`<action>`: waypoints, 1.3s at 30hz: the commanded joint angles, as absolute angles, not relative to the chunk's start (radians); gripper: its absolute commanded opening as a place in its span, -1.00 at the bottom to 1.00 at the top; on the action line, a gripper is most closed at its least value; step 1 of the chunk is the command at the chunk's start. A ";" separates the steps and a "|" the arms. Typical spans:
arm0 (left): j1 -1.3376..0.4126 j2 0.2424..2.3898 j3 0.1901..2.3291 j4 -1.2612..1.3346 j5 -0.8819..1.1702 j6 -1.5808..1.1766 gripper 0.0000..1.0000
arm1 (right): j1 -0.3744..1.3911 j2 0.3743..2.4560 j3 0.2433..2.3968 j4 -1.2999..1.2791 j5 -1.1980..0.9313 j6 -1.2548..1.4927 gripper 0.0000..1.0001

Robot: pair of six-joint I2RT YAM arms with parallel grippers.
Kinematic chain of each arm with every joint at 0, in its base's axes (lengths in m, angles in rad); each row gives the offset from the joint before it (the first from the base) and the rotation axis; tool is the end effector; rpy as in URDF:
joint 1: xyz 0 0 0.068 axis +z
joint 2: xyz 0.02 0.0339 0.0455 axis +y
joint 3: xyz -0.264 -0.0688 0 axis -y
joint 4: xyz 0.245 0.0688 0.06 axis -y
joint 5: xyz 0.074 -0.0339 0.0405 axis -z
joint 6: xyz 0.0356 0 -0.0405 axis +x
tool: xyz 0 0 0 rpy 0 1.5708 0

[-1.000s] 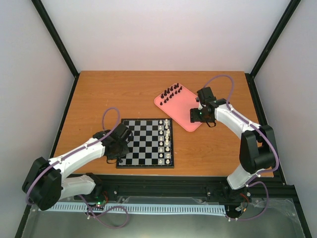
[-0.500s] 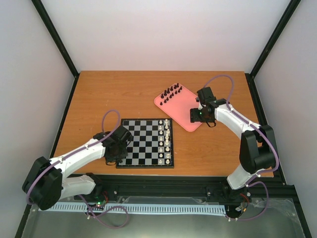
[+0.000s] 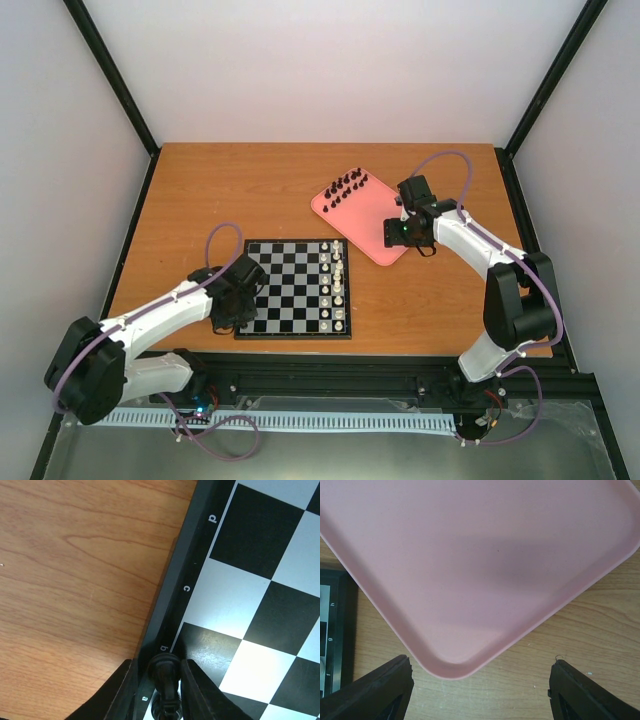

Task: Set up the chess pieces on the board
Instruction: Place the chess piece on the chessboard.

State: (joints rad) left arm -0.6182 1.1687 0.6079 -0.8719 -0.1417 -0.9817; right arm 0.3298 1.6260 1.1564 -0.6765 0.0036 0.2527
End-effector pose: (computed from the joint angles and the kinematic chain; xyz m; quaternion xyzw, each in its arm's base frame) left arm 0.1424 -0.0951 0.1687 -0.1847 0.9778 -0.0002 0.0986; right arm 0.3079 0.1052 0.2199 -0.0373 0.9768 0.0588 0.2024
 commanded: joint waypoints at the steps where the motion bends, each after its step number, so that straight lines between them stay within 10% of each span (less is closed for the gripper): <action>1: -0.621 1.149 0.592 -0.918 -0.131 -0.973 -0.44 | 0.336 1.617 1.161 -0.666 0.007 0.254 0.72; 39: -0.620 1.170 0.643 -0.808 -0.115 -0.916 -0.15 | 0.336 1.620 1.170 -0.677 0.008 0.244 0.72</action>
